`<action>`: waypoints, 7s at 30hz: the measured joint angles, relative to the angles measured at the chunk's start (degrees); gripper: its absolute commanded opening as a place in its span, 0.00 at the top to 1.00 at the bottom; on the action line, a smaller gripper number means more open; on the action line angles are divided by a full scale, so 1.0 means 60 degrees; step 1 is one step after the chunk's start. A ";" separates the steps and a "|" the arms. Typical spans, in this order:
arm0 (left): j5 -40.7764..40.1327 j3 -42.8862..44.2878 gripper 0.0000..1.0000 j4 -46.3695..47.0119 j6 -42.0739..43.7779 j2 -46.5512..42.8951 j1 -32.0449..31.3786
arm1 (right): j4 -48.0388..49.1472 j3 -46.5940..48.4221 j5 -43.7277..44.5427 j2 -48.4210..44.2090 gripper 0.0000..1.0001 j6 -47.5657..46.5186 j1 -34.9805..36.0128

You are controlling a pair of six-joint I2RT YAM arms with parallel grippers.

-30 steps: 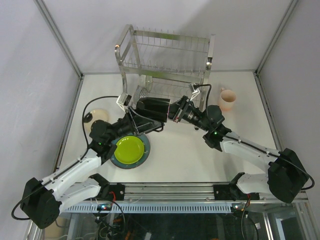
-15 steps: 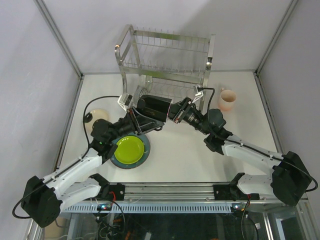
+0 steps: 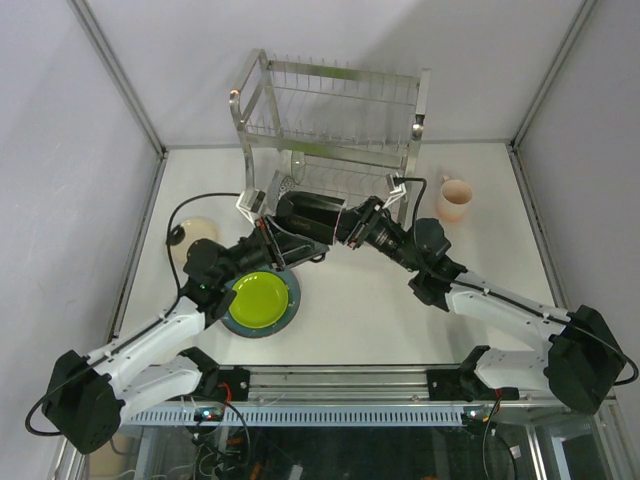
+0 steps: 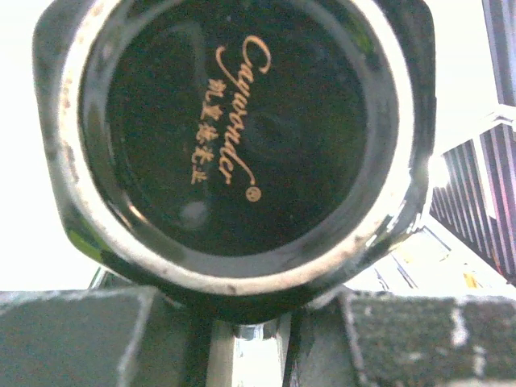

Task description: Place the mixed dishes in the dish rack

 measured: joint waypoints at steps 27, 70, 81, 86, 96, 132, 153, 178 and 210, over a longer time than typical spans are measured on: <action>-0.1388 0.2248 1.00 -0.5676 0.4113 0.3574 -0.0087 | -0.7133 -0.1504 0.2626 -0.5617 0.47 -0.2779 -0.1665; -0.2940 1.4896 1.00 -1.1147 0.7901 1.3242 -0.0127 | -1.2815 -0.0171 0.2976 -0.7420 0.48 -0.4896 -0.4098; -0.4510 1.6327 1.00 -1.2444 0.9482 1.4203 -0.0200 | -1.2866 -0.0171 0.3096 -0.7155 0.48 -0.5031 -0.4153; -0.4903 1.6615 1.00 -1.2590 1.0102 1.4338 -0.0321 | -1.2965 -0.0171 0.3129 -0.6991 0.48 -0.5031 -0.4153; -0.5038 1.6622 1.00 -1.2914 1.1034 1.4338 -0.0590 | -1.3019 -0.0171 0.3115 -0.6517 0.48 -0.5118 -0.4160; -0.5198 1.6622 0.47 -1.2965 1.1923 1.4491 -0.1009 | -1.3213 -0.0182 0.2750 -0.6881 0.48 -0.5428 -0.4597; -0.5533 1.6855 0.59 -1.2356 1.0786 1.4535 -0.0998 | -1.3238 -0.0306 0.2575 -0.6885 0.49 -0.5428 -0.4645; -0.6076 1.6925 0.45 -1.1398 1.0247 1.4855 -0.0940 | -1.3198 -0.0306 0.2331 -0.6692 0.49 -0.5501 -0.4717; -0.6717 1.2451 0.30 -0.8812 1.0098 1.2506 -0.0747 | -1.3009 -0.0160 0.2328 -0.5523 0.49 -0.5151 -0.6051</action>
